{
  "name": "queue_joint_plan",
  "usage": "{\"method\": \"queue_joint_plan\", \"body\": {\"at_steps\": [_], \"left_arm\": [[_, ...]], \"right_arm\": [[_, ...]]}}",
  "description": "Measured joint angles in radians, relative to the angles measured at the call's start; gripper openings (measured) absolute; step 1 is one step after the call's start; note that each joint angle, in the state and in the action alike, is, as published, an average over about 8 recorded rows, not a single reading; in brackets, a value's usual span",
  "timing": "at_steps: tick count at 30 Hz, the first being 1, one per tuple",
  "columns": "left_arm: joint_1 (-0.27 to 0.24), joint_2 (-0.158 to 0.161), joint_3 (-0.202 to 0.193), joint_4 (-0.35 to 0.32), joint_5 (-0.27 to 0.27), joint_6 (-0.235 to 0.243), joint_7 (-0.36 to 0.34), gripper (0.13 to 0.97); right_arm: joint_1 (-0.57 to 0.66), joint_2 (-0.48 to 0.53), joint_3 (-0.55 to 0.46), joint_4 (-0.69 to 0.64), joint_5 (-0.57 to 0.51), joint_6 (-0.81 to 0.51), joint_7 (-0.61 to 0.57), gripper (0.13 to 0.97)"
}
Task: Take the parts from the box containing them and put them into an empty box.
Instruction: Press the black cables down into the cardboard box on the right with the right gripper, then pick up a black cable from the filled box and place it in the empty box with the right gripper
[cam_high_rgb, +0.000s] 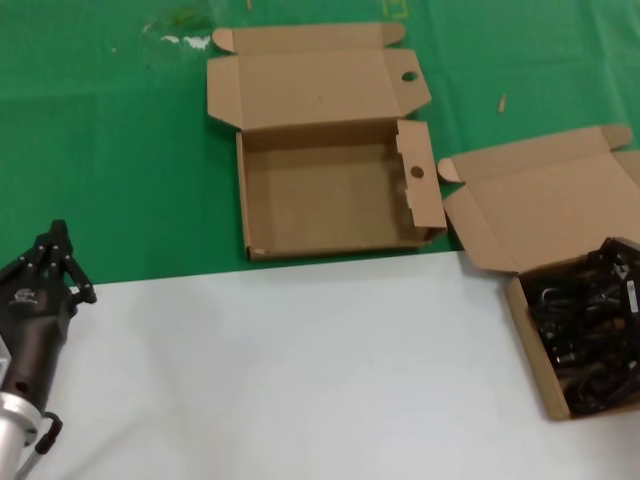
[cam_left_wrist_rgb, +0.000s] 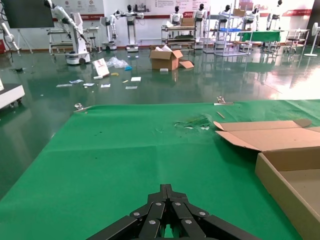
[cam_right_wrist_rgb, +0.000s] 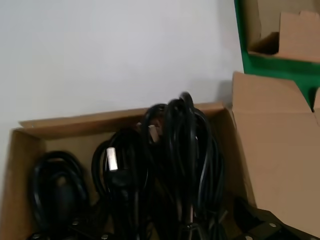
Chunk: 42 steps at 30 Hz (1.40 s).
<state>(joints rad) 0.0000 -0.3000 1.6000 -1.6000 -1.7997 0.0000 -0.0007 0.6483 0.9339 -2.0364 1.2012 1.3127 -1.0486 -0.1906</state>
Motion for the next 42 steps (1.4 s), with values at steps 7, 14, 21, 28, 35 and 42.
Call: {"method": "queue_joint_plan", "body": {"at_steps": [7, 14, 21, 28, 35, 42], "left_arm": [[0.000, 0.000, 0.000, 0.000, 0.000, 0.000, 0.000, 0.140], [0.000, 0.000, 0.000, 0.000, 0.000, 0.000, 0.000, 0.140], [0.000, 0.000, 0.000, 0.000, 0.000, 0.000, 0.000, 0.140], [0.000, 0.000, 0.000, 0.000, 0.000, 0.000, 0.000, 0.140], [0.000, 0.000, 0.000, 0.000, 0.000, 0.000, 0.000, 0.140], [0.000, 0.000, 0.000, 0.000, 0.000, 0.000, 0.000, 0.140]], "right_arm": [[0.045, -0.020, -0.007, -0.037, -0.027, -0.019, 0.008, 0.841], [0.057, 0.009, -0.003, 0.021, -0.048, -0.081, 0.115, 0.719], [0.036, 0.019, 0.008, 0.047, -0.051, -0.086, 0.155, 0.570], [0.022, -0.004, 0.016, 0.012, -0.039, -0.050, 0.114, 0.419], [0.072, 0.021, 0.016, 0.065, -0.039, -0.122, 0.132, 0.290], [0.211, 0.081, 0.018, 0.221, -0.014, -0.329, 0.262, 0.229]]}}
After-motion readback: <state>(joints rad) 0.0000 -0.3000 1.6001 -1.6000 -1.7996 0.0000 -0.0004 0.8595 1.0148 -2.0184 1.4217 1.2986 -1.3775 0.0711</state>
